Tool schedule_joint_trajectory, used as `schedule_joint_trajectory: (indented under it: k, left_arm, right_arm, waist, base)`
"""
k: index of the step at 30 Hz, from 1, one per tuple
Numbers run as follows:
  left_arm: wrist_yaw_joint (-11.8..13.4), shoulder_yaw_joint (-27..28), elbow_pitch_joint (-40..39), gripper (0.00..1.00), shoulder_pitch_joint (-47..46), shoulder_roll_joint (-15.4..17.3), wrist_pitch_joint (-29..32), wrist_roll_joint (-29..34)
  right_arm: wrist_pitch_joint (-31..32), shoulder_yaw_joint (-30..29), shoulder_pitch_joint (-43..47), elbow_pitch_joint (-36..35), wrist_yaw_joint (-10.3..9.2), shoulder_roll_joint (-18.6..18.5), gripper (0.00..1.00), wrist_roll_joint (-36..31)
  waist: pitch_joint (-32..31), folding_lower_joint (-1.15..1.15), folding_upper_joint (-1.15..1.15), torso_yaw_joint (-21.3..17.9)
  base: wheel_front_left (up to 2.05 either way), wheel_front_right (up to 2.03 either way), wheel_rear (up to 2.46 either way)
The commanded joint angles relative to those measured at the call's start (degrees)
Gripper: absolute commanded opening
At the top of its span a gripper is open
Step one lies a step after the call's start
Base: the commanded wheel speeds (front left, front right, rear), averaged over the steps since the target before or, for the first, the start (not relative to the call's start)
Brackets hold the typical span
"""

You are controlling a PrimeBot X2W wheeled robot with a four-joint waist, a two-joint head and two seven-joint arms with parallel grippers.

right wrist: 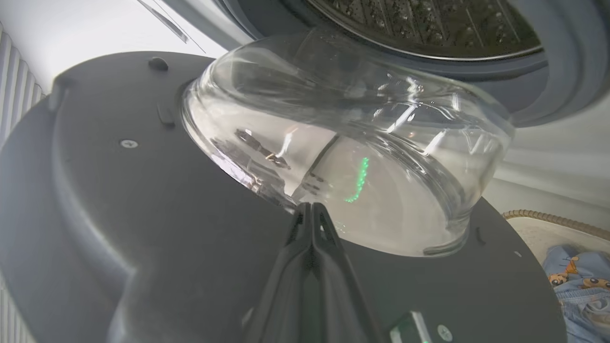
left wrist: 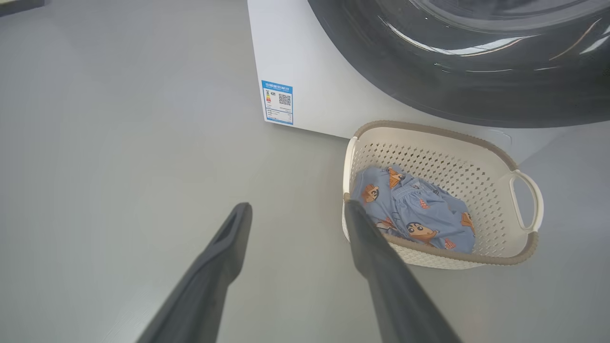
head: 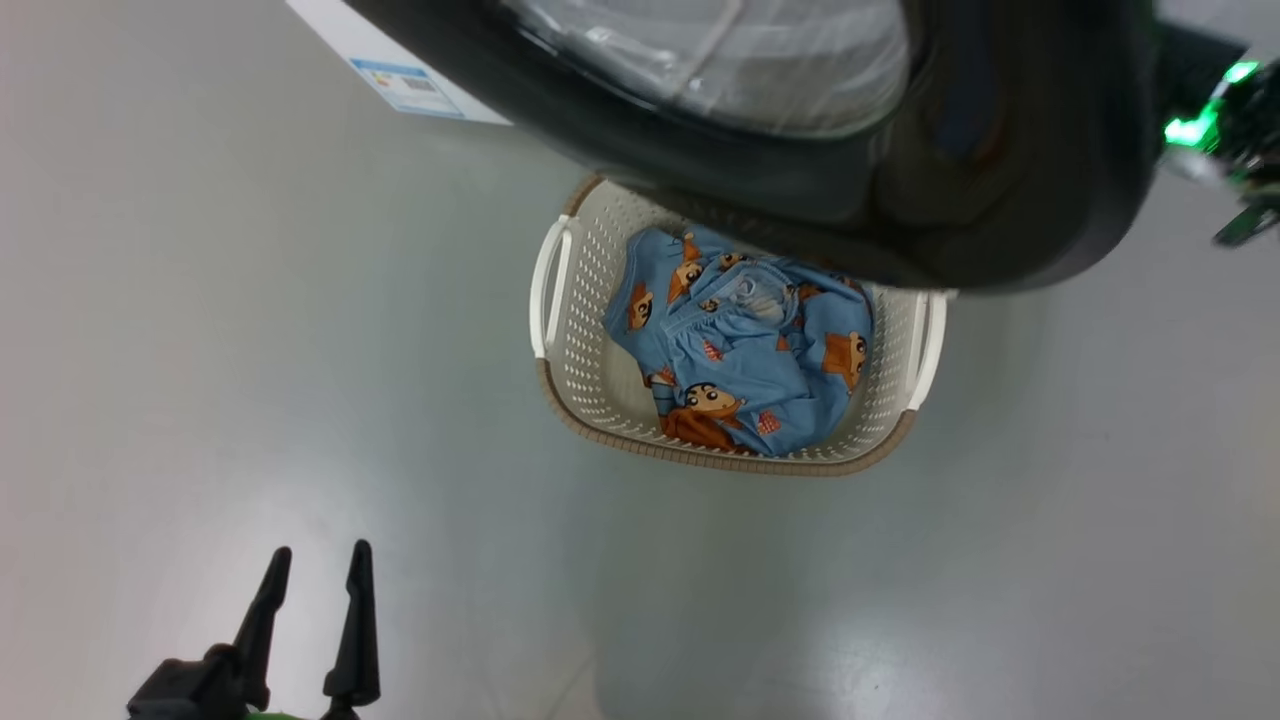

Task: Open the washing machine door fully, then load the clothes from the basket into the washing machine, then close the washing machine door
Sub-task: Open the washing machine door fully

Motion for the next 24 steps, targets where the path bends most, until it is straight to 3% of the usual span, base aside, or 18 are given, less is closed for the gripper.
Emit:
schedule_joint_trajectory:
  k: [1, 9, 19, 24]
  left_arm:
    - [-0.73, 2.94, -0.57, 1.0, 0.32, 0.78, -0.37, 0.05]
    - [-2.87, 5.36, -0.24, 1.0, 1.59, 0.78, -0.37, -0.8]
    - [-5.22, 9.41, 0.14, 1.0, 5.25, 0.78, -0.37, -1.92]
    - [-5.68, 10.27, 0.08, 1.0, 7.53, 0.78, -0.37, -2.12]
  right_arm:
    - [1.3, 1.88, 3.07, -2.59, 0.11, 1.81, 0.0, 0.39]
    - [2.83, 5.26, 8.97, -4.91, 0.11, 5.14, 0.0, -0.35]
    - [1.09, 11.13, 19.72, -6.52, 0.11, 15.02, 0.0, -0.96]
    - [-1.49, 14.37, 24.21, -5.63, 0.11, 18.17, 0.0, -1.86]
  waist:
    - [-1.76, 0.0, 0.0, -1.0]
    - [-6.05, 0.0, 0.0, -2.35]
    - [-15.13, 0.0, 0.0, -3.16]
    - [-19.22, 0.0, 0.0, -2.33]
  base:
    - [0.0, 0.0, 0.0]
    - [0.0, 0.0, 0.0]
    - [0.0, 0.0, 0.0]
    - [0.0, 0.0, 0.0]
